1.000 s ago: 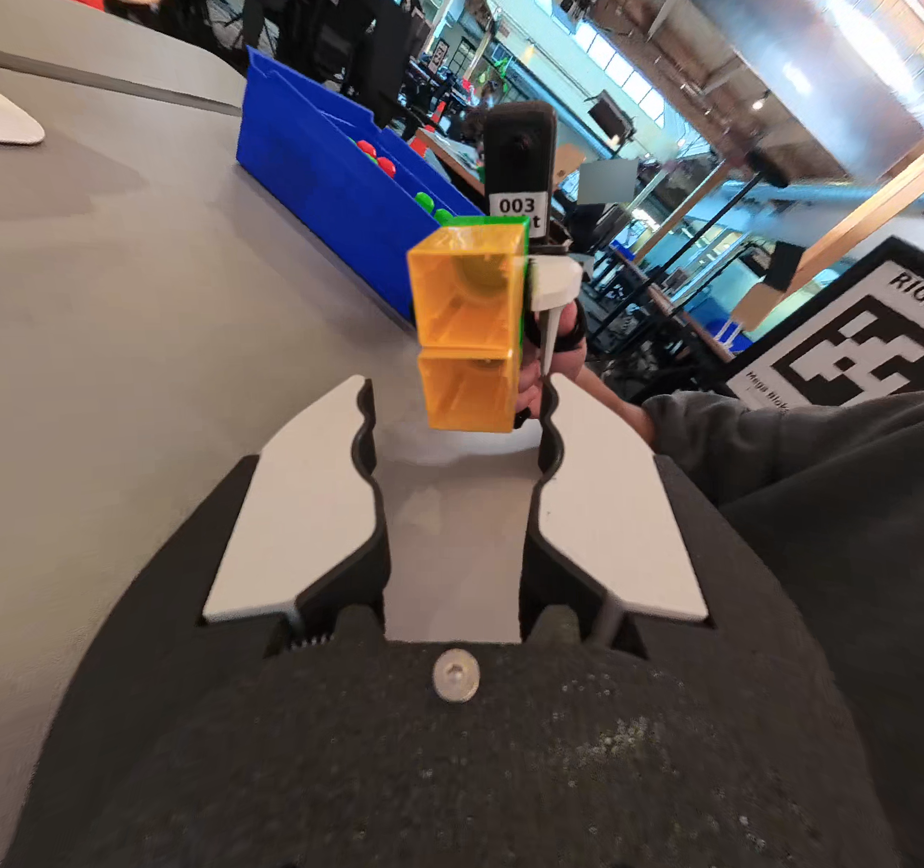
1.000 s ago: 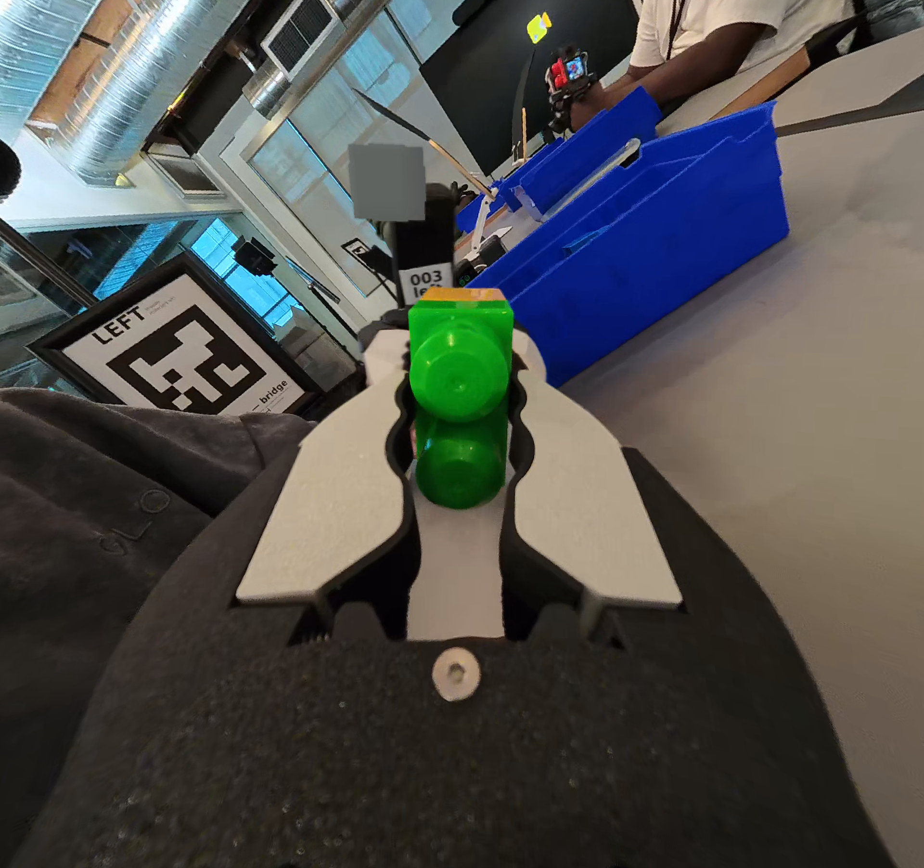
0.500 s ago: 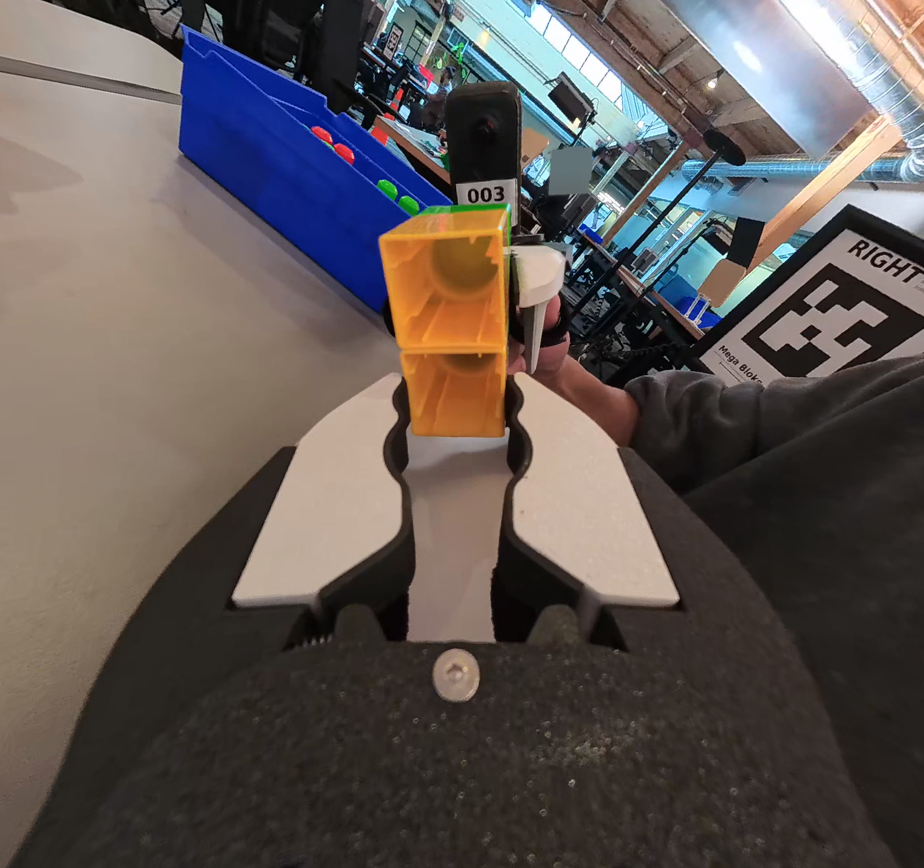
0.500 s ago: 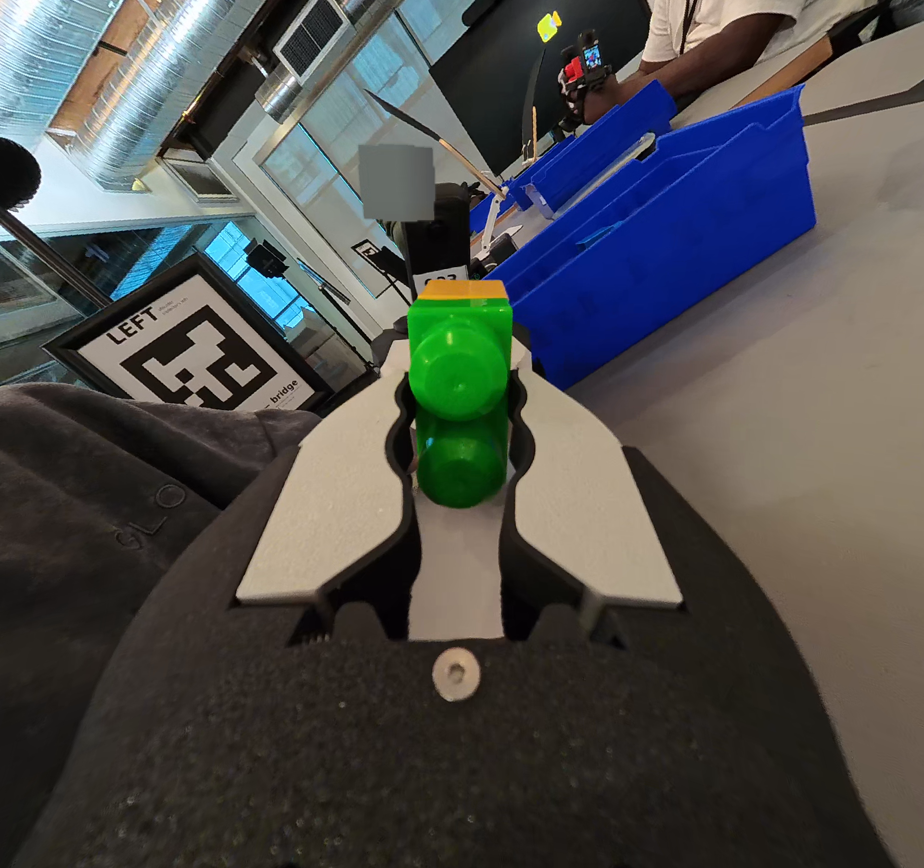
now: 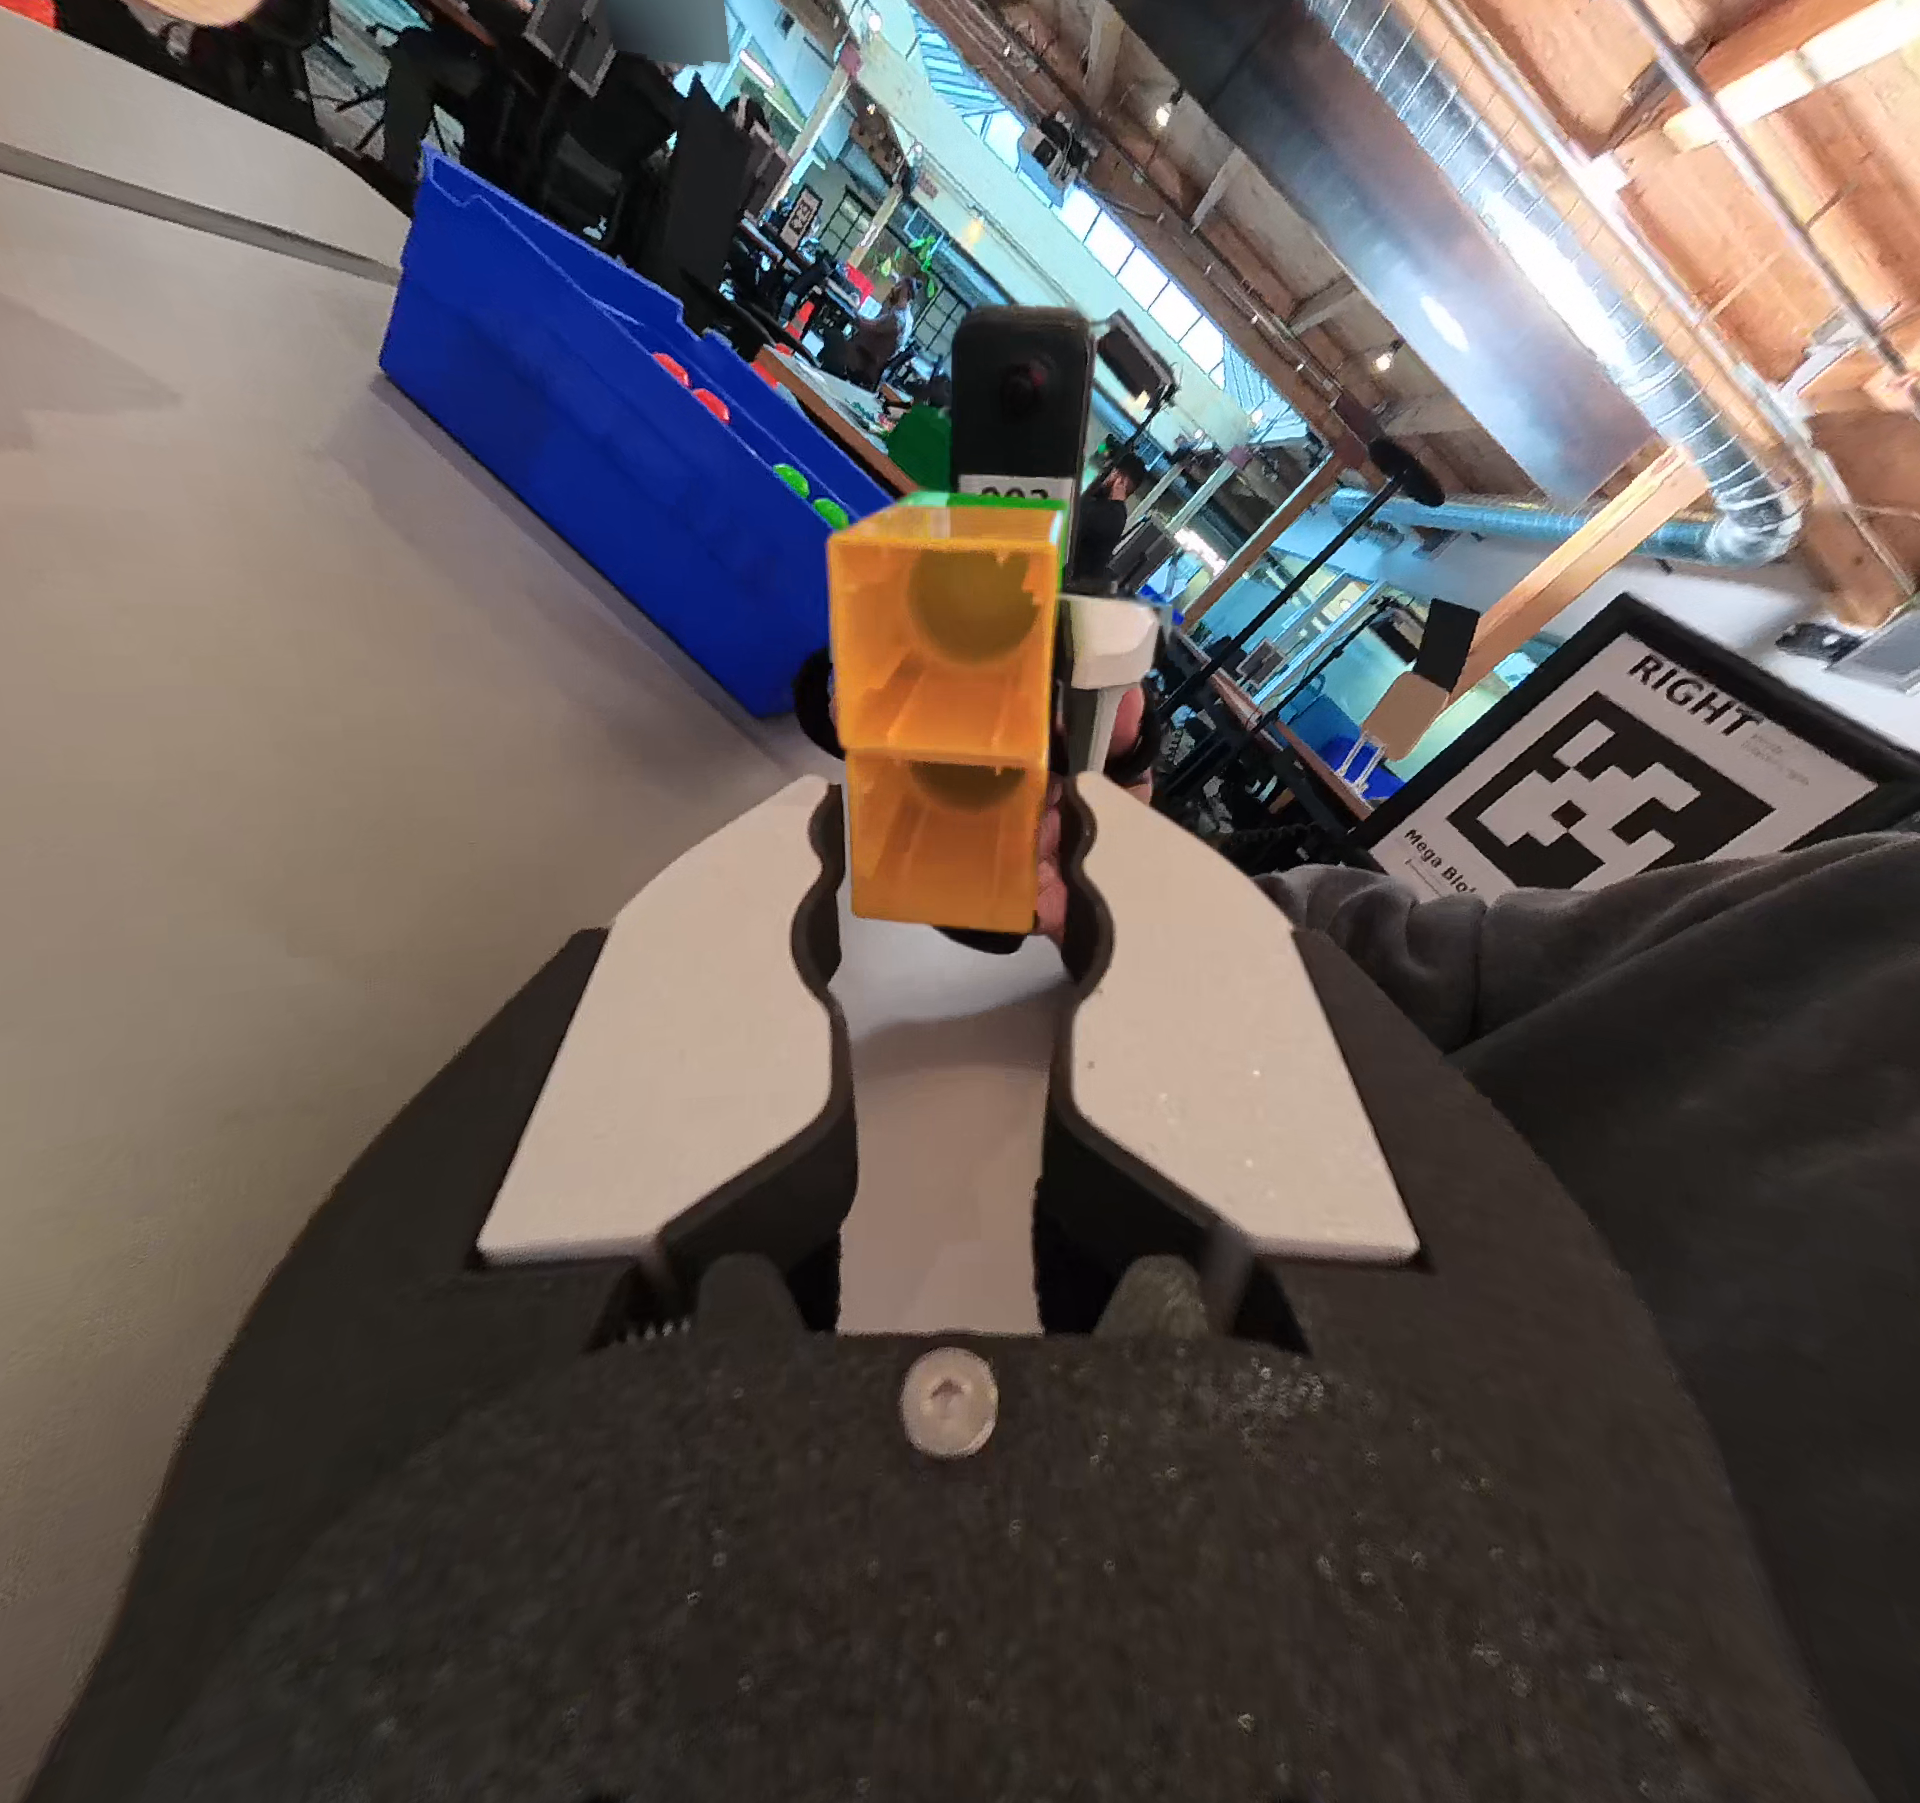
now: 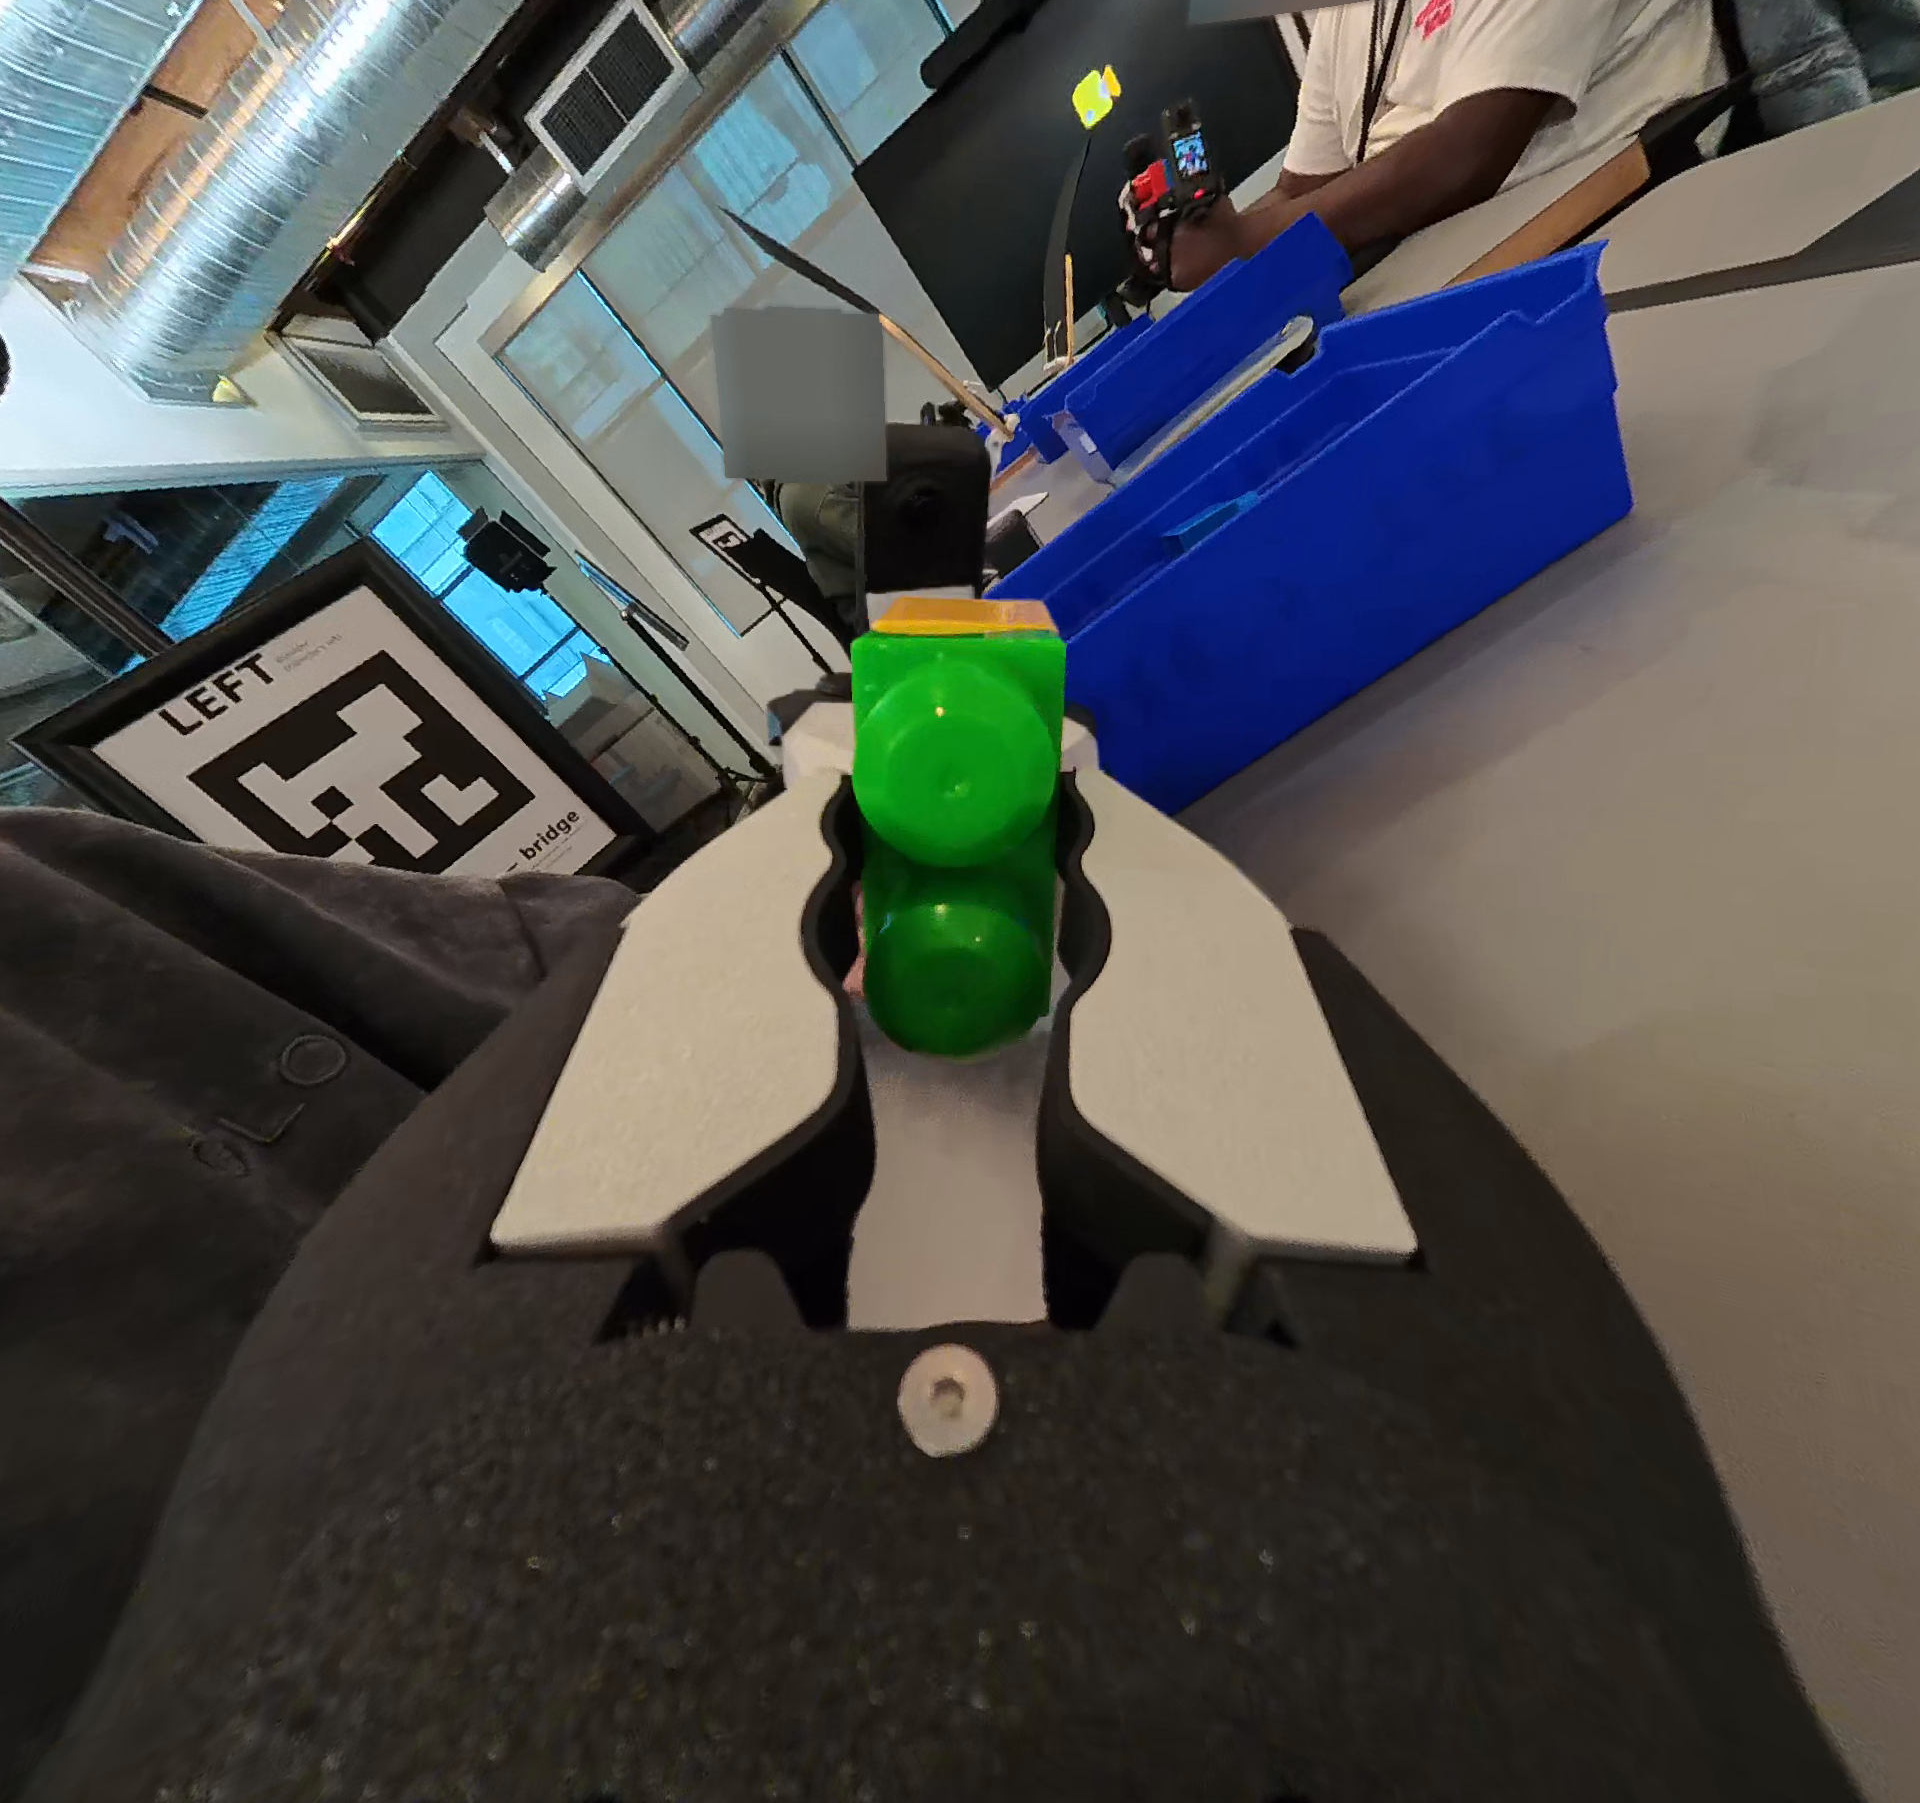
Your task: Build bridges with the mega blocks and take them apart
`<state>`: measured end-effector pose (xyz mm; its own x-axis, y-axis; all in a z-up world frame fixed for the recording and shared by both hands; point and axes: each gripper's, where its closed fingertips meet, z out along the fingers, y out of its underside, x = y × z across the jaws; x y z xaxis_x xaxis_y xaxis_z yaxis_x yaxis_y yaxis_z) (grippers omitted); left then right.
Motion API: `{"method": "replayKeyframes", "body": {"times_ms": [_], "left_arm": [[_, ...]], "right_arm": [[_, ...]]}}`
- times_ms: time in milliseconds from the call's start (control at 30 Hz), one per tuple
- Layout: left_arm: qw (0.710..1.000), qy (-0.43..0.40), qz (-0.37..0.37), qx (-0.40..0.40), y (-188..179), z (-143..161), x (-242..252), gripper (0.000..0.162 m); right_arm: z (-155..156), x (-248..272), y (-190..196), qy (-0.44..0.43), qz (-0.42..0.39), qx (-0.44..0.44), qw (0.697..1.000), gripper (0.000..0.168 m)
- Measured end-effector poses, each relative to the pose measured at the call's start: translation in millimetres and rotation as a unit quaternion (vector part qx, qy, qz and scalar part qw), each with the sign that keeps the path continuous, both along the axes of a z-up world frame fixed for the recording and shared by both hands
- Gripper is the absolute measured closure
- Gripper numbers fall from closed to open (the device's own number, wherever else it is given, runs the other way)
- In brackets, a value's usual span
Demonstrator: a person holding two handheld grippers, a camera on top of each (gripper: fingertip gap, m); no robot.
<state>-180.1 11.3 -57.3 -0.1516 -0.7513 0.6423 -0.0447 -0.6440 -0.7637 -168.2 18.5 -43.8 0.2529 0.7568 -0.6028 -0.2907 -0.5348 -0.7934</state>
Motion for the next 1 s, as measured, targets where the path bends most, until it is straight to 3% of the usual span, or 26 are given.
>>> {"method": "replayKeyframes", "body": {"times_ms": [333,433,567,1000], "left_arm": [[1.000,0.009,0.014,0.021,1.4,-2.0,-0.4,0.128],[0.999,0.003,0.023,0.023,3.6,1.7,-1.9,0.128],[1.000,0.001,0.023,0.019,4.2,1.9,-3.6,0.128],[0.999,-0.006,0.035,0.014,4.7,2.0,-4.4,0.128]], "right_arm": [[-2.9,-0.1,1.7,0.002,0.008,-0.024,1.000,0.132],[-6.6,3.6,1.6,-0.003,0.012,-0.023,1.000,0.124],[-3.8,1.9,-3.2,-0.002,0.023,-0.007,1.000,0.134],[-5.2,1.0,-2.1,-0.003,0.008,-0.004,1.000,0.134]]}}
